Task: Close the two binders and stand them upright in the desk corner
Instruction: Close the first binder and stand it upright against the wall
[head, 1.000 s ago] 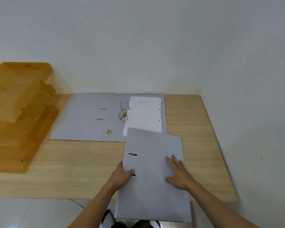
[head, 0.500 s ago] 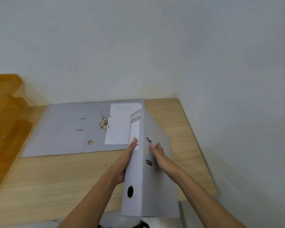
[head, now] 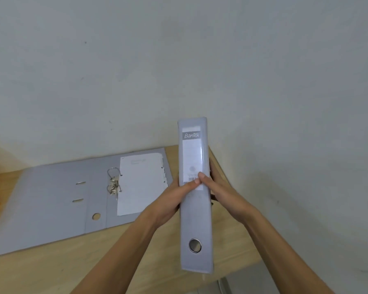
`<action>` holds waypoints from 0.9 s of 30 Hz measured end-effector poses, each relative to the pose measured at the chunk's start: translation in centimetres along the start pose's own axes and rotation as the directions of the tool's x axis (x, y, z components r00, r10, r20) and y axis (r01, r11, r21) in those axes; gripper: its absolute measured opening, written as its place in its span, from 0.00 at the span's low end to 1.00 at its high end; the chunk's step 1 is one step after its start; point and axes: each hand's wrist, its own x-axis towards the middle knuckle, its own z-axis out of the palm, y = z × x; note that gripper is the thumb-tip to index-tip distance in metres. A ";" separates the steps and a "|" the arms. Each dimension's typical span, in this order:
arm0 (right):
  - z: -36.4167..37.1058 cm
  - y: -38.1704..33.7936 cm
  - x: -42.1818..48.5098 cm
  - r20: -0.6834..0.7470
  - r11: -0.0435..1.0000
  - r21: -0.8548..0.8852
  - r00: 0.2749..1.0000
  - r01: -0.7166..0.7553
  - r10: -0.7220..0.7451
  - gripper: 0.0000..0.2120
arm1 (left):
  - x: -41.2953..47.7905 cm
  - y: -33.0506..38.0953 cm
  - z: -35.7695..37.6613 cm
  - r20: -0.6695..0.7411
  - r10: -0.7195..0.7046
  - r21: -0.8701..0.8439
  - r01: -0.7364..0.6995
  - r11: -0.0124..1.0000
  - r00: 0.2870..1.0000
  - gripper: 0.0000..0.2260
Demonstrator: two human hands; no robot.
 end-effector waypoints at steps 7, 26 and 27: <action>-1.7 -0.2 -1.9 -0.213 0.987 -0.104 0.967 0.121 -0.141 0.41 | 2.9 0.1 -0.2 0.161 0.155 0.271 -0.195 0.943 0.975 0.40; -8.6 8.1 0.9 -0.508 0.991 -0.120 0.862 -0.066 -0.004 0.24 | 11.8 -2.7 3.3 0.141 0.062 0.702 -0.144 0.697 0.988 0.54; -9.1 8.2 1.4 -0.514 0.989 -0.120 0.858 -0.088 0.014 0.23 | 12.7 -2.6 3.5 0.135 0.039 0.714 -0.125 0.689 0.990 0.54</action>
